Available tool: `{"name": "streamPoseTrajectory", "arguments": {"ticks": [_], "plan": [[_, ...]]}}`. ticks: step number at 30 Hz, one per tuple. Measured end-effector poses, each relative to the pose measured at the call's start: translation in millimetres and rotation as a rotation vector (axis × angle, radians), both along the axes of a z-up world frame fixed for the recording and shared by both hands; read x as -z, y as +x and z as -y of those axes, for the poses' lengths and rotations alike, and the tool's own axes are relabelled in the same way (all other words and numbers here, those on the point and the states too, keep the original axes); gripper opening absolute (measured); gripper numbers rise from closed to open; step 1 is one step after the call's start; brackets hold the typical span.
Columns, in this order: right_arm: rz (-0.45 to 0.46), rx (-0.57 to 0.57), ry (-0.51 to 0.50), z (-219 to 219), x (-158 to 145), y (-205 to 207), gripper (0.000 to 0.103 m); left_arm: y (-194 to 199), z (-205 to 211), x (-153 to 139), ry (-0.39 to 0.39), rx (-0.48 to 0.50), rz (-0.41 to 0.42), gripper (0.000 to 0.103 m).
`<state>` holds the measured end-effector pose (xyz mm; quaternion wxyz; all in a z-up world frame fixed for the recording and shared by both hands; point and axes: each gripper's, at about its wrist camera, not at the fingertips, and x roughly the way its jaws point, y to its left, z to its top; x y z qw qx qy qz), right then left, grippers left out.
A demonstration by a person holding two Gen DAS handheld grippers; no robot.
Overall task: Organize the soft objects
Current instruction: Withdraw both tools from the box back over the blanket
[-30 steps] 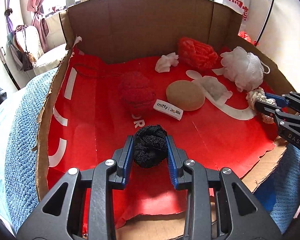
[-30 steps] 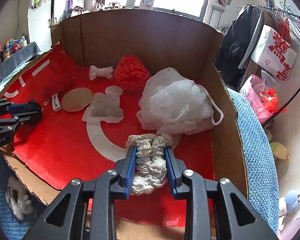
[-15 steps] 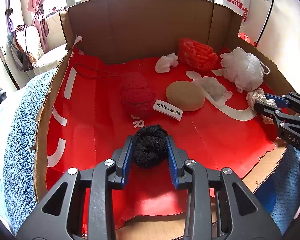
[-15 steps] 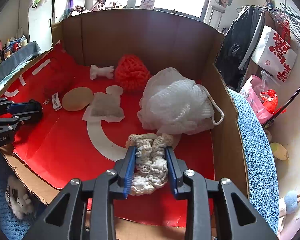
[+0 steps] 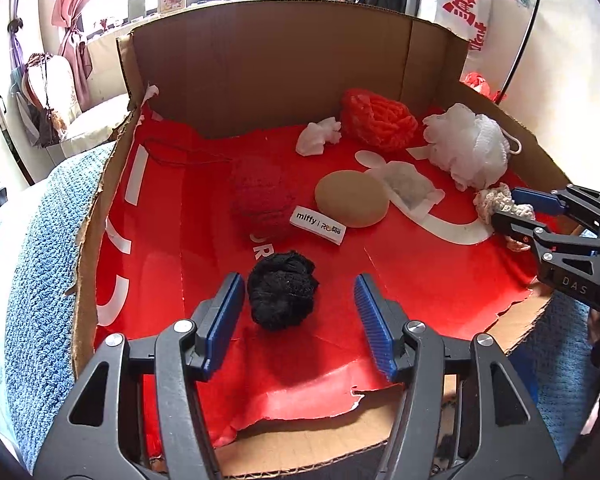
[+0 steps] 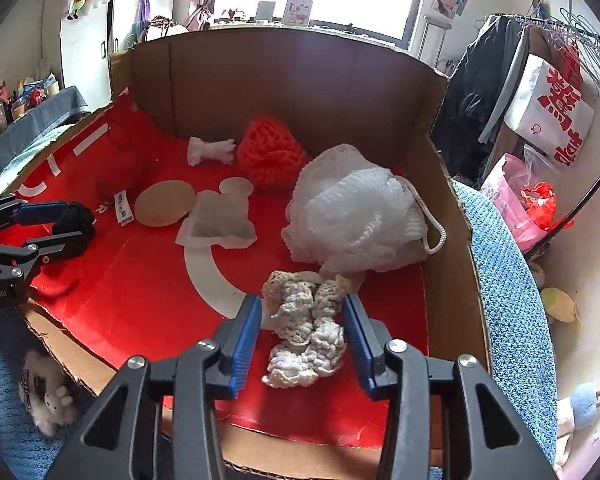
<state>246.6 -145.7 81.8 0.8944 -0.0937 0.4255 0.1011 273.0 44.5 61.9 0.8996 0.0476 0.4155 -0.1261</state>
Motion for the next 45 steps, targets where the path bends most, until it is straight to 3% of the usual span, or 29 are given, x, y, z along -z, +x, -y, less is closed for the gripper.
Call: {"name": "streamPoseTrajectory", "arguments": {"ticks": [7, 14, 17, 21, 24, 31, 36, 45], "plan": [[0.047, 0.009, 0.024, 3.4, -19.8, -12.4, 0.055, -9.7, -3.5, -10.6, -0.034, -0.006, 0.025, 0.065], [0.125, 0.015, 0.075, 7.8, -52.2, -36.9, 0.066, -34.8, -5.3, -36.3, -0.081, -0.006, 0.112, 0.077], [0.161, 0.013, 0.098, 8.0, -65.5, -50.6, 0.077, -50.1, -5.2, -50.5, -0.104, -0.004, 0.161, 0.081], [0.214, 0.011, 0.121, 7.0, -82.1, -71.7, 0.084, -72.9, -3.3, -69.3, -0.123, -0.008, 0.233, 0.089], [0.257, 0.012, 0.144, 7.0, -92.8, -89.0, 0.095, -89.2, -2.0, -80.2, -0.138, -0.019, 0.279, 0.09], [0.324, 0.028, 0.192, 10.0, -108.5, -126.4, 0.102, -125.3, -0.5, -94.3, -0.149, -0.042, 0.361, 0.098], [0.381, 0.057, 0.189, 13.1, -112.5, -153.4, 0.103, -149.4, 0.0, -95.5, -0.138, -0.078, 0.407, 0.099], [0.401, 0.108, 0.208, 20.7, -89.0, -188.1, 0.103, -180.3, 1.9, -79.6, -0.147, -0.118, 0.442, 0.099]]}}
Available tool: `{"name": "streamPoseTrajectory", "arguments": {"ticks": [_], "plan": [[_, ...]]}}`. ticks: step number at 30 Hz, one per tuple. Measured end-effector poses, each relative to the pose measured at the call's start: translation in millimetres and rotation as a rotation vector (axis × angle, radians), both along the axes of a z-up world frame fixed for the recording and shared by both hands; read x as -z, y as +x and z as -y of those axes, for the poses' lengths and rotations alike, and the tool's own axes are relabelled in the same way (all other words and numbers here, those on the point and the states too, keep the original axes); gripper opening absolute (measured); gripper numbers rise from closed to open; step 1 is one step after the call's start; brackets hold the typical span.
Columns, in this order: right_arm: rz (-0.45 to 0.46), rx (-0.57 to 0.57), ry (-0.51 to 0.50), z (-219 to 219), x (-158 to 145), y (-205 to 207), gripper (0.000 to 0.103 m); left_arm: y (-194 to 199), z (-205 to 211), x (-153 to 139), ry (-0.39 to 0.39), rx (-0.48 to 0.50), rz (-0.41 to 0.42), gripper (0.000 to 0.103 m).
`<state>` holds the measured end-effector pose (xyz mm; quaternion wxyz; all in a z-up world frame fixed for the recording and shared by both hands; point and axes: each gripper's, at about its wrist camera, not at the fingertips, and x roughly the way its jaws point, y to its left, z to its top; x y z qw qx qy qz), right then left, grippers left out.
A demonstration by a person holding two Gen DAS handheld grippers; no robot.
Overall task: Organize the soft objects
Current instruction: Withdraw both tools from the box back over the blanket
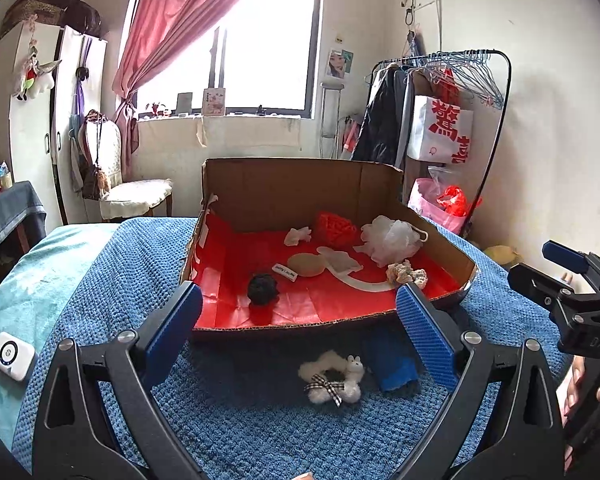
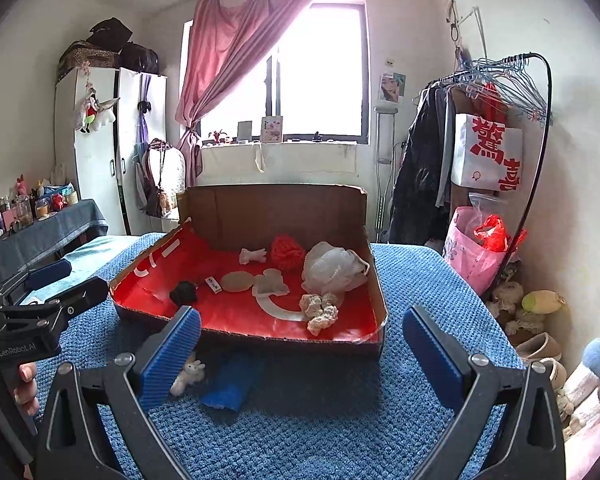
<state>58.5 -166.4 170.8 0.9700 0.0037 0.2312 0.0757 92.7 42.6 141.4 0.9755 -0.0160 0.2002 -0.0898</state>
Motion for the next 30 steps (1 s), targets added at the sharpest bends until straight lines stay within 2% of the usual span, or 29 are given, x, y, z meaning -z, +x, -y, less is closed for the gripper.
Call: {"name": "streamPoseTrajectory", "arguments": {"ticks": [13, 18, 30], "plan": [[-0.007, 0.06, 0.004, -1.6, 46.9, -23.3, 0.103, -28.2, 1.6, 39.2, 0.001, -0.026, -0.019, 0.099], [-0.047, 0.073, 0.034, -1.9, 67.0, -23.9, 0.103, -32.2, 1.6, 54.7, 0.004, -0.022, -0.039, 0.099], [-0.116, 0.096, 0.019, -6.4, 97.5, -21.3, 0.103, -28.7, 0.5, 91.1, 0.024, -0.031, -0.12, 0.099]]}}
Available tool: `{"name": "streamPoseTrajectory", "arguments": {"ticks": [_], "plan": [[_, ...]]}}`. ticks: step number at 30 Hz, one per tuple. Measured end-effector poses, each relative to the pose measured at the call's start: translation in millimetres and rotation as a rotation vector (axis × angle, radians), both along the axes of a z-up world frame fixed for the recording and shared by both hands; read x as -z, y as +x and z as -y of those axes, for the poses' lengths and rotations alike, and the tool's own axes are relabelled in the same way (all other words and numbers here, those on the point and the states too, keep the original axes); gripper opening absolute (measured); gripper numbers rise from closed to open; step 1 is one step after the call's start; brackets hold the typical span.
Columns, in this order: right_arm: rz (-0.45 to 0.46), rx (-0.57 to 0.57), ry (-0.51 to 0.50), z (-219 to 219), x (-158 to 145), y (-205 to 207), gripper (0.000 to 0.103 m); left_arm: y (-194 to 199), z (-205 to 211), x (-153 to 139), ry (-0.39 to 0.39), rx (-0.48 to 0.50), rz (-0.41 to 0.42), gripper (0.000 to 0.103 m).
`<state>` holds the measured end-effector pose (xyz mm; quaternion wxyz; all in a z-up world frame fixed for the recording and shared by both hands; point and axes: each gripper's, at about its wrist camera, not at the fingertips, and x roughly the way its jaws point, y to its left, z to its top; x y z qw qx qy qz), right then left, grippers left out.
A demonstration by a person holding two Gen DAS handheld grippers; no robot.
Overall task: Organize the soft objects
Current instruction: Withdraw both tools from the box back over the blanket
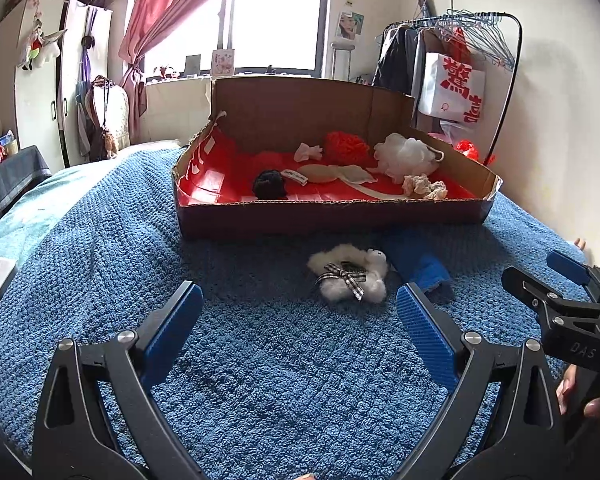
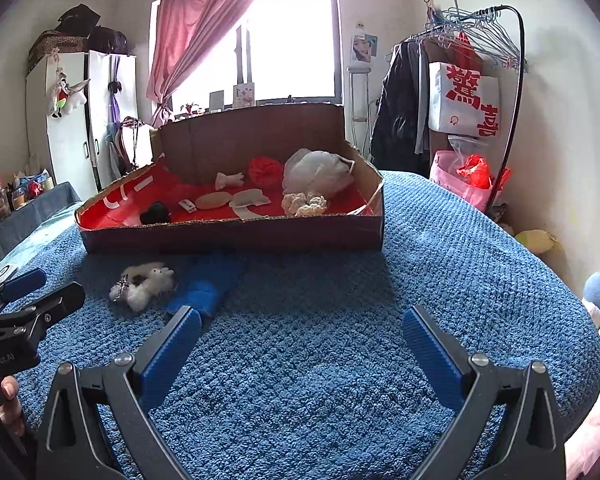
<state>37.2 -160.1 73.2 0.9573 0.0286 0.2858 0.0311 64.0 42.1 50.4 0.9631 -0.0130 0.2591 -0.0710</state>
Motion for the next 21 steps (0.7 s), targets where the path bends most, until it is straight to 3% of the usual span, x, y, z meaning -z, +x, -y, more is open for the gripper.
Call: {"name": "streamPoseTrajectory", "arguments": {"ticks": [12, 21], "plan": [[-0.039, -0.008, 0.008, -2.1, 3.4, 7.5, 0.103, 4.5, -0.9, 3.0, 0.003, 0.004, -0.027, 0.099], [-0.096, -0.069, 0.047, -8.1, -4.1, 34.1, 0.103, 26.4, -4.4, -10.4, 0.007, 0.043, -0.069, 0.099]]}}
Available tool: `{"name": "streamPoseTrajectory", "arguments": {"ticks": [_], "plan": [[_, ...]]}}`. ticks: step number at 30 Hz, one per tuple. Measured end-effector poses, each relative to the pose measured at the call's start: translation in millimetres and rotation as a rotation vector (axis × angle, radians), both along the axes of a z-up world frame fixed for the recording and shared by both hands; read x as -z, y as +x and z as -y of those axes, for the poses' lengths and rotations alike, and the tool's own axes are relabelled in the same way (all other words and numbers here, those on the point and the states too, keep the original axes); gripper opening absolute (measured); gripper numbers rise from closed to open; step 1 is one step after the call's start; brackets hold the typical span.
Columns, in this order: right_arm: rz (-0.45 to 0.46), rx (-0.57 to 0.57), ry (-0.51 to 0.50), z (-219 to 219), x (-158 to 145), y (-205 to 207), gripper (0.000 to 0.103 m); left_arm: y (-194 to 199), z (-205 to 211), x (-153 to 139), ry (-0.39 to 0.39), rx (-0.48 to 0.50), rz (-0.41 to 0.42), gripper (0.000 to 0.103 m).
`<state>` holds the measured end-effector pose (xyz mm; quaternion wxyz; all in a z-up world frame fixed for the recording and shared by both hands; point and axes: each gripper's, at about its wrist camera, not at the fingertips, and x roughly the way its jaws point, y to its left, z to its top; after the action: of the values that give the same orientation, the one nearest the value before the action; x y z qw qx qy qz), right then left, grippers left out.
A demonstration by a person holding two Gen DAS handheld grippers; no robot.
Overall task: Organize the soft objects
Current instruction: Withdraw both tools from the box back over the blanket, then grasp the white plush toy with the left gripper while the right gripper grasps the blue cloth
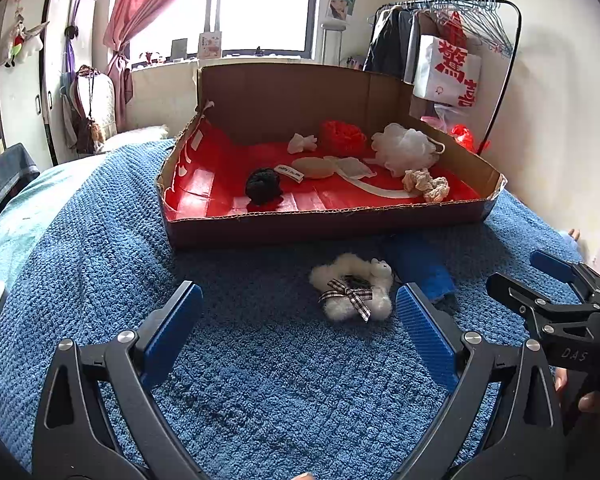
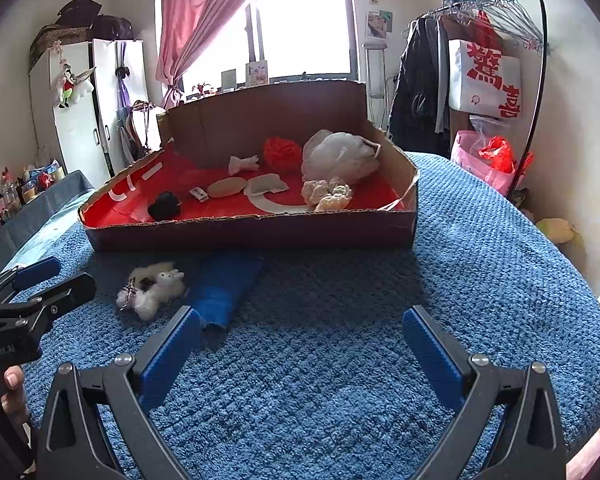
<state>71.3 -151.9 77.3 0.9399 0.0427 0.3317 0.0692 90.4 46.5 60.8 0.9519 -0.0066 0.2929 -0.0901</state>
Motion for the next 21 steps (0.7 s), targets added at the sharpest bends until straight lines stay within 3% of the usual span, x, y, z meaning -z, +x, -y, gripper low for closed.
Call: {"name": "streamPoseTrajectory", "arguments": {"ticks": [10, 21], "plan": [[-0.142, -0.122, 0.089, -10.8, 0.9, 44.8, 0.102, 36.0, 2.8, 1.4, 0.022, 0.097, -0.111, 0.099], [-0.263, -0.311, 0.096, -30.8, 13.6, 78.2, 0.088, 59.7, 14.1, 12.3, 0.034, 0.195, -0.21, 0.094]]}}
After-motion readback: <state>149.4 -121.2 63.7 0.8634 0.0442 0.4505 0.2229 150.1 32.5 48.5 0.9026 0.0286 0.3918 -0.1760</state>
